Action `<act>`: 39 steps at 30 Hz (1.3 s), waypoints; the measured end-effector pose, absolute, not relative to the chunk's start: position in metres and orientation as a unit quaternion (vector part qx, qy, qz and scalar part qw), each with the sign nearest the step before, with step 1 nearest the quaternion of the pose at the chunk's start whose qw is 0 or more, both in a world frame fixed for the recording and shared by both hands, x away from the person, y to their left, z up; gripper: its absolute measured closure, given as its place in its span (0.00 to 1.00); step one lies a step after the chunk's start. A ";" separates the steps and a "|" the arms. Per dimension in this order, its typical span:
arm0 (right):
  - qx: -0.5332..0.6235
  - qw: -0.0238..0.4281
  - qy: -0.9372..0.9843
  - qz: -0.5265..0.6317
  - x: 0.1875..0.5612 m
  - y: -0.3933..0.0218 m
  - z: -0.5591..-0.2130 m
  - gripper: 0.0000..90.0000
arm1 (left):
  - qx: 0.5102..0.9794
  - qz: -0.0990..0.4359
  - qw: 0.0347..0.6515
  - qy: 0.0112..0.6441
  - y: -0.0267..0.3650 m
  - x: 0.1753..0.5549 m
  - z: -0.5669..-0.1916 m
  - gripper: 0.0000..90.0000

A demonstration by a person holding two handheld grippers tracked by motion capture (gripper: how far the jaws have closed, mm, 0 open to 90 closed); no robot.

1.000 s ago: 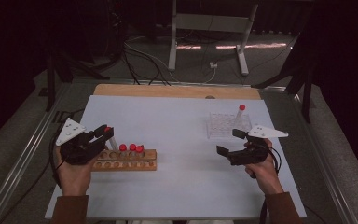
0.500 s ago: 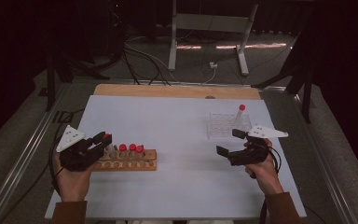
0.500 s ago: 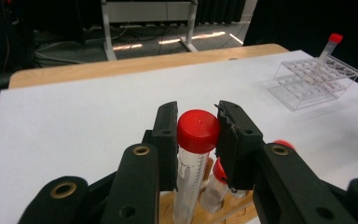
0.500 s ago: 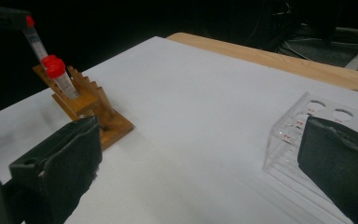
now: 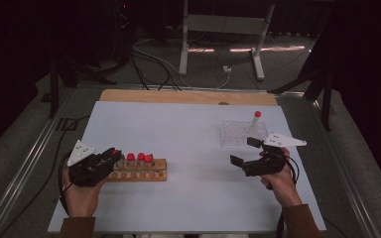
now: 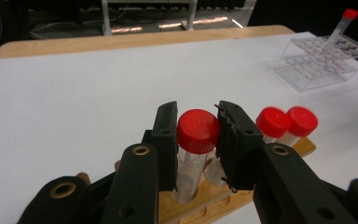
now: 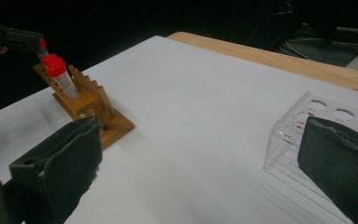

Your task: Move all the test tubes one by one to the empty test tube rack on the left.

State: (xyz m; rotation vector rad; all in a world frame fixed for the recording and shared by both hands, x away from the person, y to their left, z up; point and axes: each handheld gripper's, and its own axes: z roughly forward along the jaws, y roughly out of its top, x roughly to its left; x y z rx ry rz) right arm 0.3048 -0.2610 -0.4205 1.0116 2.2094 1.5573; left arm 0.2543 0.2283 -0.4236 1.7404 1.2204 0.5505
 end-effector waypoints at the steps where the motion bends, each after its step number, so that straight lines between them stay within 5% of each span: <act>1: 0.348 0.127 0.759 0.535 0.305 -0.261 -0.421 0.00 | 0.706 0.223 0.454 0.495 0.228 0.254 -0.425 0.79; 24: 0.343 0.128 0.761 0.535 0.304 -0.260 -0.421 0.00 | 0.716 0.228 0.439 0.493 0.228 0.250 -0.434 0.76; 33: 0.345 0.132 0.758 0.538 0.305 -0.262 -0.420 0.00 | 0.690 0.237 0.480 0.487 0.231 0.250 -0.426 0.32; 39: 0.345 0.142 0.754 0.540 0.304 -0.263 -0.417 0.00 | 0.665 0.248 0.514 0.481 0.233 0.251 -0.415 0.20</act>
